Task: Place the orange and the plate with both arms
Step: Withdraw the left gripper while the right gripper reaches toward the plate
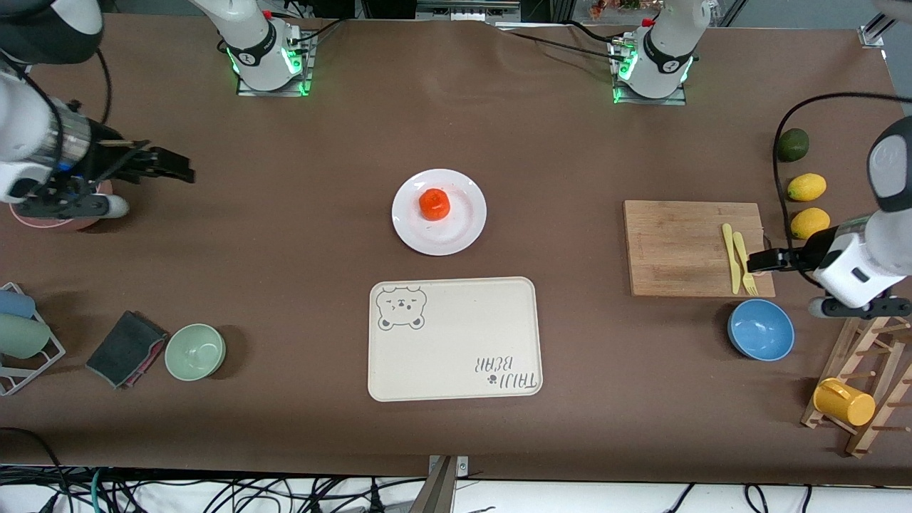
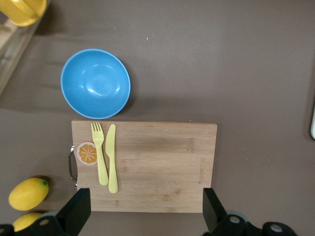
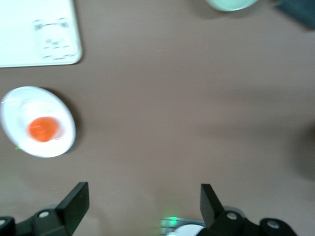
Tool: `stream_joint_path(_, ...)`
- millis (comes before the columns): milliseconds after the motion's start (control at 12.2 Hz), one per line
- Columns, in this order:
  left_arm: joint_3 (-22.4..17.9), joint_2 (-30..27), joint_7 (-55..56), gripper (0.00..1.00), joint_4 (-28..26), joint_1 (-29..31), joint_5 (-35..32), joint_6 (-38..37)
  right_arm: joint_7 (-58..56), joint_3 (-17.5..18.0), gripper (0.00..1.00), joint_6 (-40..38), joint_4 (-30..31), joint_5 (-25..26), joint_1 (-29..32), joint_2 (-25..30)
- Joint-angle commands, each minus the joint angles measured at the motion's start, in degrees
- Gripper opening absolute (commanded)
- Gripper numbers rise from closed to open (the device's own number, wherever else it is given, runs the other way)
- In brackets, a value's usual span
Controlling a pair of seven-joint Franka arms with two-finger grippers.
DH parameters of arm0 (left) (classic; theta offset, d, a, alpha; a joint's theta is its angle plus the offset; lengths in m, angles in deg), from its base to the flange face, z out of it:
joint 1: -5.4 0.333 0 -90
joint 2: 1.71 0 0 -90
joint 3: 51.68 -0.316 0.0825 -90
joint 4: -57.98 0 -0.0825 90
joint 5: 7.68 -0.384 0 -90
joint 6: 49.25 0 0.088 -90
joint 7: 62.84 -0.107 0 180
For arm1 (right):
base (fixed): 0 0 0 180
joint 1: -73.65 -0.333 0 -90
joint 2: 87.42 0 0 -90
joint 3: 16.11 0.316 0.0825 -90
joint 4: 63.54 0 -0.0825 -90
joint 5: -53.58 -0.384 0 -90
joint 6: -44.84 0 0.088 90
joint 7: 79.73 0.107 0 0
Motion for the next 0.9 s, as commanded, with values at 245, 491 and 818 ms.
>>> stream_joint_path(245,-4.35,-18.06,-0.79,1.0,-14.16,-7.45,-1.32,1.73,-5.45,0.84,1.0,10.46,7.05,-16.5,-0.89,-3.75)
stream_joint_path(491,-4.79,-20.53,-0.79,1.0,-13.38,-8.77,0.17,-4.07,-12.13,4.09,1.0,21.88,19.35,-25.71,-0.81,-1.74)
stream_joint_path(818,-8.74,-22.99,-1.05,1.0,-13.37,-8.86,4.84,-6.19,-21.7,8.06,1.0,32.87,30.52,-36.34,-0.8,-1.82)
